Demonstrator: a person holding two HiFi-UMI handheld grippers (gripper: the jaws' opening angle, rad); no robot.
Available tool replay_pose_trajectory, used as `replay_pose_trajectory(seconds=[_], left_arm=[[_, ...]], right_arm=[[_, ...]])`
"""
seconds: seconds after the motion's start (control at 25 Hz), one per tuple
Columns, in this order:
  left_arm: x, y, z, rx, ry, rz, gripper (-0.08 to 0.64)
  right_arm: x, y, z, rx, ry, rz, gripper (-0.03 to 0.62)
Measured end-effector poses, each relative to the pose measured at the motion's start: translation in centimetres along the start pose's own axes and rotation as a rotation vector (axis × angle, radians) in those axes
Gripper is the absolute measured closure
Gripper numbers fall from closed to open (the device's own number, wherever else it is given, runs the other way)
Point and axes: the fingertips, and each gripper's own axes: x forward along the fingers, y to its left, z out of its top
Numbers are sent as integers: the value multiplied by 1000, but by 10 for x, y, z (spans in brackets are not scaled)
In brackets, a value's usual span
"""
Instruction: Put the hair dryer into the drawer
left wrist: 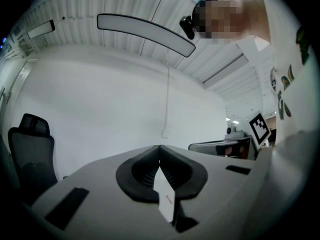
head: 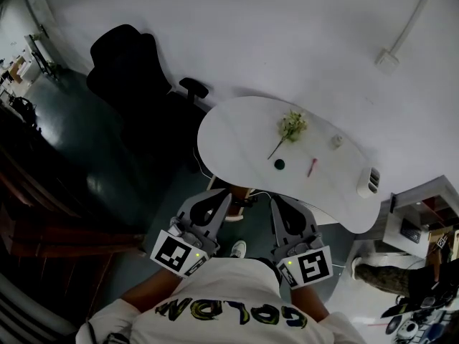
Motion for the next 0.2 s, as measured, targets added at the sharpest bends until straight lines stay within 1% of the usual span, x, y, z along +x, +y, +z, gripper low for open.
replay_pose_trajectory(seconds=[0.2], left_arm=[[-2,-1,-3,8,-13,3,548]], right_arm=[[-3,-2,-8,-4,2,-7,580]])
